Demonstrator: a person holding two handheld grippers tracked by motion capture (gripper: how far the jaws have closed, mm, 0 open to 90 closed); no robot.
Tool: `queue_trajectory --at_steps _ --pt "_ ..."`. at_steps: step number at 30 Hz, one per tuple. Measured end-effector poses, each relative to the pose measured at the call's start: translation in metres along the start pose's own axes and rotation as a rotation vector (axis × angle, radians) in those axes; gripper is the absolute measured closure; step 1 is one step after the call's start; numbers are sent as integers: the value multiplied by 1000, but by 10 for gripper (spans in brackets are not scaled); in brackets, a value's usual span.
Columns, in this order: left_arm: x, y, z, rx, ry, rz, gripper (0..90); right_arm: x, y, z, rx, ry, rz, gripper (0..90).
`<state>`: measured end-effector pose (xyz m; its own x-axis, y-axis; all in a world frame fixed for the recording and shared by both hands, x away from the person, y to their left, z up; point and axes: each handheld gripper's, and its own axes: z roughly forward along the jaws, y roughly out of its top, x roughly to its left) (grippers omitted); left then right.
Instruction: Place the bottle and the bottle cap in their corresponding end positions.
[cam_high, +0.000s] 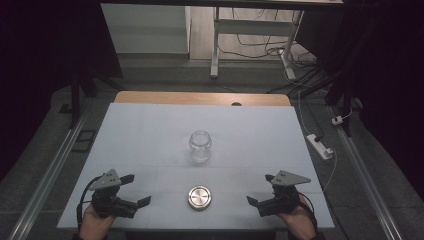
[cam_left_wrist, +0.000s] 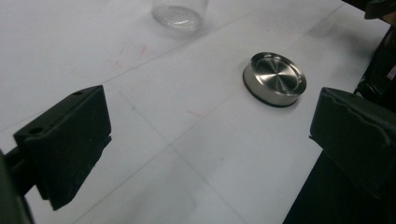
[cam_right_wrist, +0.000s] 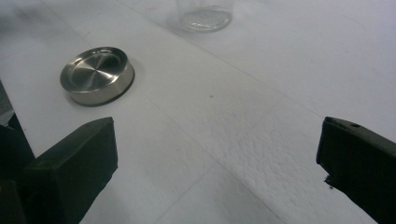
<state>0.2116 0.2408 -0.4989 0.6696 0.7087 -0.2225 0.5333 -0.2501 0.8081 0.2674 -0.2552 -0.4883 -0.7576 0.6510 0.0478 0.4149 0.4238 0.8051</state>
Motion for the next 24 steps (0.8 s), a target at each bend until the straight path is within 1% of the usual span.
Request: queue_trajectory --at_steps 4,8,10,13,16,21,24 --pt "2 -8 -8 1 24 -13 0 -5 -6 -7 -3 -24 17 0" --pt "4 -16 -13 -2 37 -31 0 -9 -11 -14 -5 -48 29 0" --pt "5 -19 -15 4 46 -35 0 -10 -13 -16 -3 -59 30 0" --pt "7 -25 -18 12 54 -46 0 -11 -17 -19 7 -70 38 0" --pt "8 -30 -22 16 72 -54 0 -13 -21 -22 17 -88 48 0" --pt "10 -38 -27 18 97 -75 0 -14 -27 -27 28 -102 72 0" --pt "9 -41 -28 36 121 -67 0 -15 -29 -31 20 -110 80 0"
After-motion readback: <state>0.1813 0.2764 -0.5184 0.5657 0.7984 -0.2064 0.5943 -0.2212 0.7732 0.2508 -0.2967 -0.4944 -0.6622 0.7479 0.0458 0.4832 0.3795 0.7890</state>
